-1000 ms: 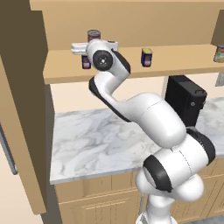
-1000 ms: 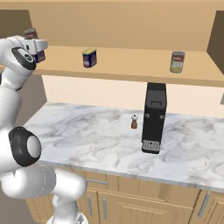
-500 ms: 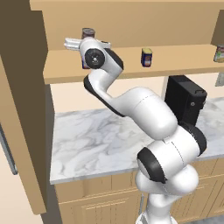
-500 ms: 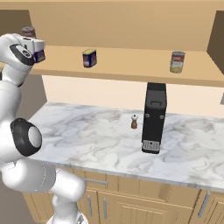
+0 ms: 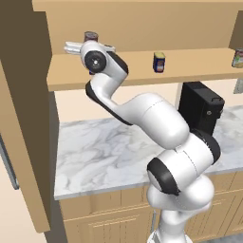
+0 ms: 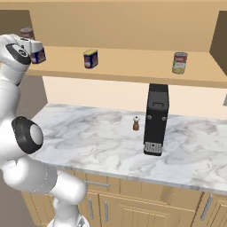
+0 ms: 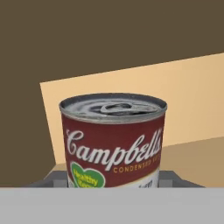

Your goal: Stack two cans on top of the other two cans in the cabinet.

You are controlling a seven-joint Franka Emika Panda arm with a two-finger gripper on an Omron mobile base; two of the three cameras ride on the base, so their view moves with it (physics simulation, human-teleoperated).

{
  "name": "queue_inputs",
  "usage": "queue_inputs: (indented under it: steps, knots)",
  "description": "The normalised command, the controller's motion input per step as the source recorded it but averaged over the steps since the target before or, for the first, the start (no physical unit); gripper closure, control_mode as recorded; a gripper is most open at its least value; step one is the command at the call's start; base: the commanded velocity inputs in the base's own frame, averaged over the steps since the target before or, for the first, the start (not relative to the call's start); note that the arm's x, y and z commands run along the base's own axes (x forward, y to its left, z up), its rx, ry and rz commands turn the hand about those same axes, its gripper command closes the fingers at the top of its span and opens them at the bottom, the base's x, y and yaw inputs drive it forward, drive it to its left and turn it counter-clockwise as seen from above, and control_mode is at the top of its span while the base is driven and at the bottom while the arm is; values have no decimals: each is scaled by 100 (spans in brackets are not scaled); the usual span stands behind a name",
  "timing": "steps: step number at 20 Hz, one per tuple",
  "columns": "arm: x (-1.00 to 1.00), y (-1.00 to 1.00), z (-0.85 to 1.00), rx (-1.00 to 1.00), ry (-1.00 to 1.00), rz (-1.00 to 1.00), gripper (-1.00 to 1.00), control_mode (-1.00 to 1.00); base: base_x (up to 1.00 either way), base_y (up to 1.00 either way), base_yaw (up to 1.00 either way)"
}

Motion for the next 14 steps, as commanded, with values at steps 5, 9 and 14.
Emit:
queue_inputs:
  steps: [5,9,14]
  knots:
    - [12,0,-1,-8,0,0,100,-100,0,0,0]
    - [9,0,0,-9,2,0,100,-100,0,0,0]
    - [7,0,0,-3,4,0,100,-100,0,0,0]
